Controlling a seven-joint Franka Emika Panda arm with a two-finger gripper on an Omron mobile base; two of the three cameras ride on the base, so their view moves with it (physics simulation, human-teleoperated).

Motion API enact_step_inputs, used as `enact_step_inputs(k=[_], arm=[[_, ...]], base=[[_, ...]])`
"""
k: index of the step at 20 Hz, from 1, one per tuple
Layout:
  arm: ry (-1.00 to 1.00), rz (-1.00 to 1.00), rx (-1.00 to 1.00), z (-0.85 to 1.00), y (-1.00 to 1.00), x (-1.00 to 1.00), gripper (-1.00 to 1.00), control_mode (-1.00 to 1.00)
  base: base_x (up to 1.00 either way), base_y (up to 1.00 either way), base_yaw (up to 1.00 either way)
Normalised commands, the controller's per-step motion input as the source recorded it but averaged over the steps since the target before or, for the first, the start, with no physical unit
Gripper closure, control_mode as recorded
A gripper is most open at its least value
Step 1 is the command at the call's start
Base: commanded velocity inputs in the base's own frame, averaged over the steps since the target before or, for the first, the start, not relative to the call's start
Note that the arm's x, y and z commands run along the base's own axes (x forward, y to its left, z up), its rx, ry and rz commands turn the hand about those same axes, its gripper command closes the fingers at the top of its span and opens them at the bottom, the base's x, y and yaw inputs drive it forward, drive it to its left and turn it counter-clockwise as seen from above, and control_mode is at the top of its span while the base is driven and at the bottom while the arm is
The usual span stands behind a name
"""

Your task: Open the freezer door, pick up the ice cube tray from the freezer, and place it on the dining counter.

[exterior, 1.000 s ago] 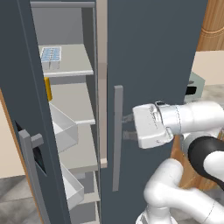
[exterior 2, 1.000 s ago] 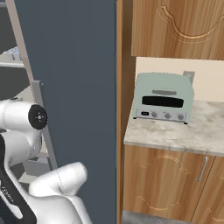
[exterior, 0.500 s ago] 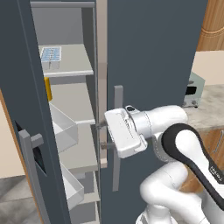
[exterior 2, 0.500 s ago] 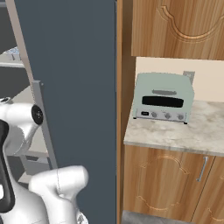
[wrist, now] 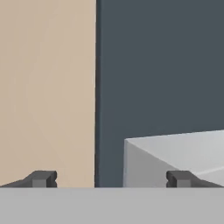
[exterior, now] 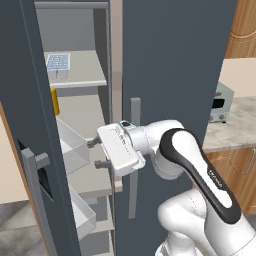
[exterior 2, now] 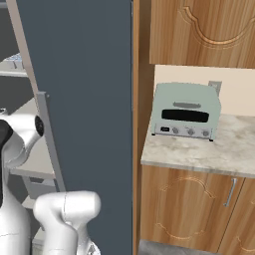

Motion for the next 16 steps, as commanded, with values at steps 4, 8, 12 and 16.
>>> enact_step_inputs(k=[4,8,12,16], arm=[[0.00,0.10,0.00,-0.08,0.41,0.17,-1.00,-1.00],[0.00,0.09,0.00,-0.13,0.39,0.04,-1.00,-1.00],[0.00,0.08,0.00,-0.19,0.46,0.00,-1.00,-1.00],[0.00,0.03,0.00,-0.19,0.57,-0.15,-1.00,-1.00]], base=[[0.00,0.00,0.00],[0.00,0.00,0.00],[0.00,0.00,0.00],[0.00,0.00,0.00]])
